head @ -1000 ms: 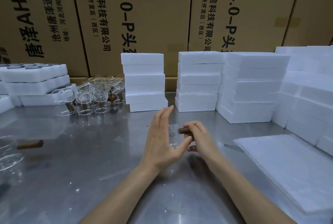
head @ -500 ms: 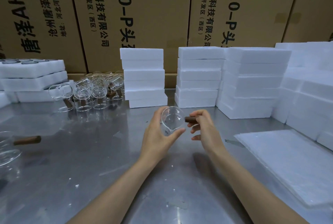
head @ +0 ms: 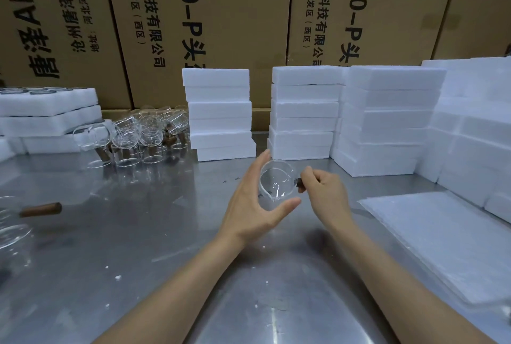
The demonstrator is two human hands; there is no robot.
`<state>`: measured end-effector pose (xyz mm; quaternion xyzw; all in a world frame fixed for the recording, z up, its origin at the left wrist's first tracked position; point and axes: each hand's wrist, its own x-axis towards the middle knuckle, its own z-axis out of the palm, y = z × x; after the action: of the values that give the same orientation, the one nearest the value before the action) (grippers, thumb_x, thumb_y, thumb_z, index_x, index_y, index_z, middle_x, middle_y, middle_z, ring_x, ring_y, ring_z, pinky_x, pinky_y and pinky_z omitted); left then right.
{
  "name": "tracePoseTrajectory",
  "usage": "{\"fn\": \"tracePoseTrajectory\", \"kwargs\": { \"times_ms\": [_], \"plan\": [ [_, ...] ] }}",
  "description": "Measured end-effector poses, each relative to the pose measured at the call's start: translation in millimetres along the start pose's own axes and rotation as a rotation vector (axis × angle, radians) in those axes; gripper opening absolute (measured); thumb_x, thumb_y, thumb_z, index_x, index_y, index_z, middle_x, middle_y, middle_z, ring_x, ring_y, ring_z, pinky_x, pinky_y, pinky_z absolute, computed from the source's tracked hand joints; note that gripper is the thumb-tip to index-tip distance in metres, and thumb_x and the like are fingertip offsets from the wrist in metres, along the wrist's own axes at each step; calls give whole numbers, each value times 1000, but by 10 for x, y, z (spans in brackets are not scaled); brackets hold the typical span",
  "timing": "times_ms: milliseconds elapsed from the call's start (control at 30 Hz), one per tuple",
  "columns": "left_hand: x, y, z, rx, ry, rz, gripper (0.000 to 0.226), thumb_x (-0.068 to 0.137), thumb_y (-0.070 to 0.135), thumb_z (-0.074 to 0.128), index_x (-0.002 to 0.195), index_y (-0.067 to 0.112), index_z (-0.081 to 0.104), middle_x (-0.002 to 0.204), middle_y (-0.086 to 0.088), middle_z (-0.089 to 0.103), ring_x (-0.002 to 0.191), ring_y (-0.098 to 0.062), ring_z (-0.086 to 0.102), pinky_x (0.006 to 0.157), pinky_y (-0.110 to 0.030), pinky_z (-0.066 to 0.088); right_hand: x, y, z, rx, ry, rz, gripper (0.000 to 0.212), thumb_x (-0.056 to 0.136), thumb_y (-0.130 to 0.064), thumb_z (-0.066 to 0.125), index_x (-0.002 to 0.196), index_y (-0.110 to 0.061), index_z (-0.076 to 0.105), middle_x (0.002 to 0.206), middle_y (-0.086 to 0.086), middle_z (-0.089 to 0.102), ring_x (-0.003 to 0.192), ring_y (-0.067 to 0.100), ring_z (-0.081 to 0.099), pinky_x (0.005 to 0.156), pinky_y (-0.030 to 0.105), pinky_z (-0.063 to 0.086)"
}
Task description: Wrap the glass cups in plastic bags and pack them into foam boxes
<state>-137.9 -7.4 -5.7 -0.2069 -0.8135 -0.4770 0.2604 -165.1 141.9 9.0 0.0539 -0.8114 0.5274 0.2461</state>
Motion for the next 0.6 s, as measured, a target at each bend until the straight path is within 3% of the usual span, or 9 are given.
{"fn": "tracePoseTrajectory", "kwargs": {
  "times_ms": [100,233,367,500,600],
  "plan": [
    [7,23,1,-54,55,-22,82,68,58,68,140,34,37,133,26,49,118,11,47,89,2,30,-12,-5,39,7,-4,-24,45,91,-24,44,47,-20,53,50,-23,60,47,-8,50,46,8,34],
    [24,30,48,-147,132,-63,54,66,39,76,115,25,58,108,19,64,103,2,59,84,-6,41,-13,0,63,1,-1,-30,48,91,-23,44,44,-21,51,50,-21,61,45,-5,48,43,10,32],
    [40,46,107,-238,216,-163,46,64,29,87,102,25,61,100,14,67,96,0,62,79,-6,42,-29,10,70,-61,-3,-57,49,92,-25,43,43,-22,47,40,-15,49,41,2,41,43,18,27],
    [45,50,136,-343,278,-278,39,66,26,87,94,22,61,97,9,69,93,1,63,73,-7,44,-60,3,70,-92,-51,-108,48,95,-24,38,50,-25,52,43,-26,53,50,-11,51,49,6,35],
    [51,80,134,-423,329,-369,32,68,27,86,88,19,62,94,5,70,90,-1,64,71,-10,46,-70,-14,87,-134,-69,-116,45,95,-26,38,59,-14,61,51,-20,59,58,-2,58,50,13,40]
  ]
}}
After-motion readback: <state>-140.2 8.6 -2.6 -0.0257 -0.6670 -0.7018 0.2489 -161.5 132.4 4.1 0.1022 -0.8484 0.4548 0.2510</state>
